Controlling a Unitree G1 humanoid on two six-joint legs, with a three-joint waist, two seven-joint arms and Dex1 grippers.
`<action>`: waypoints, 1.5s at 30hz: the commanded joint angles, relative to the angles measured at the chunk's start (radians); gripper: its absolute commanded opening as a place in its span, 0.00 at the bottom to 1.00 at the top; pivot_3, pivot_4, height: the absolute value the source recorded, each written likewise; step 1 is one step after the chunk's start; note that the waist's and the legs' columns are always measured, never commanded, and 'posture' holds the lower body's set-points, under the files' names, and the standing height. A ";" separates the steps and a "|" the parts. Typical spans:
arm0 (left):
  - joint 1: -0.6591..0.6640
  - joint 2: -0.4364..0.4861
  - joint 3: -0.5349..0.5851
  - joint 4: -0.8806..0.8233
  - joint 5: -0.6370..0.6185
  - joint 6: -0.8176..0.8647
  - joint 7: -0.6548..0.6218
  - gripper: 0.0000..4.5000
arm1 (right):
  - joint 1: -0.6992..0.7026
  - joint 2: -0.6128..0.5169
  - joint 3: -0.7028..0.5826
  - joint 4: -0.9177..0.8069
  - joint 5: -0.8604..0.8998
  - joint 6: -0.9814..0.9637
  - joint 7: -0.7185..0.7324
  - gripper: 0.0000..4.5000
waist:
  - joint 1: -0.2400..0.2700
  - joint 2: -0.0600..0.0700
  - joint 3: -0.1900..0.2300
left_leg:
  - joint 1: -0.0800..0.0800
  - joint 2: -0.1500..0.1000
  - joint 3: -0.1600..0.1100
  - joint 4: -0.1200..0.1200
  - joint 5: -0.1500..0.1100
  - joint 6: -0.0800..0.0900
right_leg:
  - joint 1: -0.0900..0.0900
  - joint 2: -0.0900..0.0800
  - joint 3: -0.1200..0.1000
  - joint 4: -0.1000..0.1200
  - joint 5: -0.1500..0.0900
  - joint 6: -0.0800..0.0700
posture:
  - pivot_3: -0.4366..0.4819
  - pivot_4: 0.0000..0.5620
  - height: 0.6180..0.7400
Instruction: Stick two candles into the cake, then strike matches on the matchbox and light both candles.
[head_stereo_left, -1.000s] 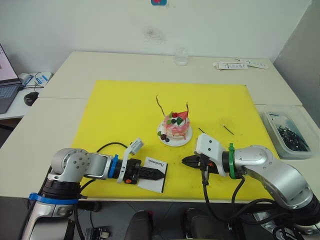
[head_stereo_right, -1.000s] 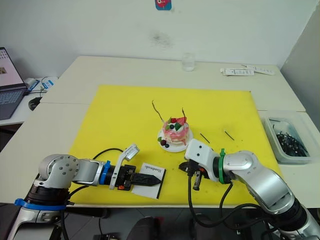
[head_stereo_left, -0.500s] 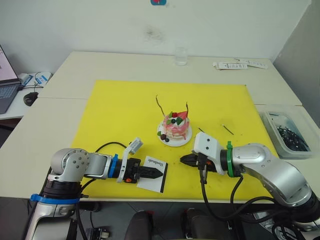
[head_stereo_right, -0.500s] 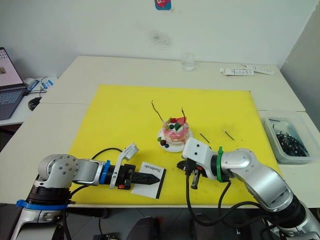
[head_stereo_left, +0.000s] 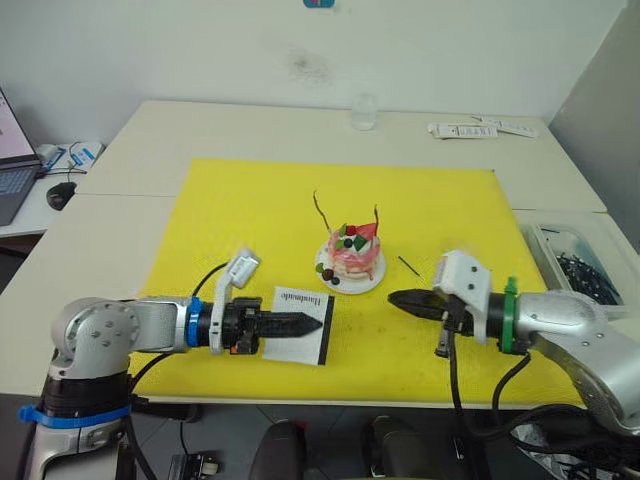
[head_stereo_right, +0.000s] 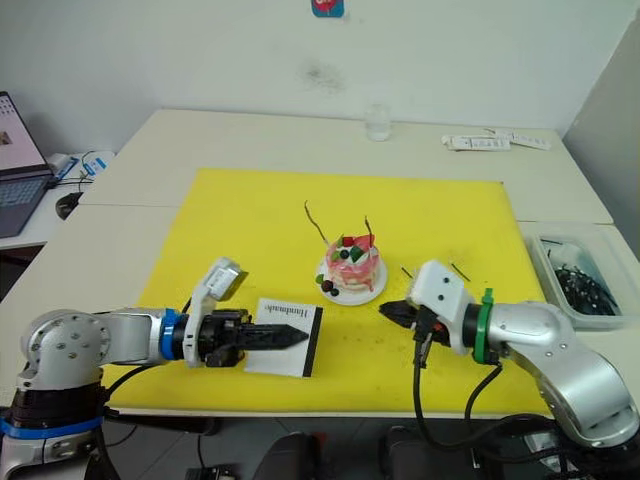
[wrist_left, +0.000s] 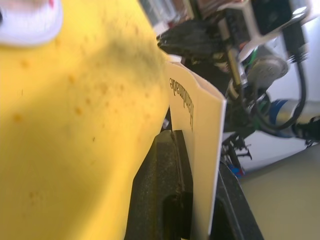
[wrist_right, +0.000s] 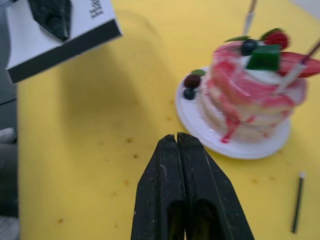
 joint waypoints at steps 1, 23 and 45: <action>0.008 0.013 0.006 -0.049 -0.003 -0.072 -0.032 0.00 | 0.039 0.045 -0.028 0.017 -0.050 -0.086 -0.084 0.09 | 0.000 0.000 0.000 | 0.000 0.000 0.000 0.000 0.000 0.000 | 0.000 0.000 0.000 0.000 0.000 0.000 | 0.48 0.27 1.00; 0.019 0.032 -0.127 -0.075 0.133 -0.271 -0.066 0.00 | -0.075 0.339 0.062 0.635 -0.330 -0.488 -0.326 0.69 | -0.001 0.001 0.001 | 0.000 0.000 0.002 0.000 0.000 0.000 | 0.000 0.001 0.001 0.000 0.000 0.000 | 0.48 0.27 1.00; 0.009 0.037 -0.158 -0.053 0.173 -0.298 -0.087 0.00 | -0.088 0.407 0.086 0.562 -0.333 -0.228 -0.348 0.01 | -0.002 0.001 0.000 | 0.001 0.000 0.002 0.001 0.000 0.000 | 0.000 0.001 0.002 0.001 0.000 0.000 | 0.48 0.27 1.00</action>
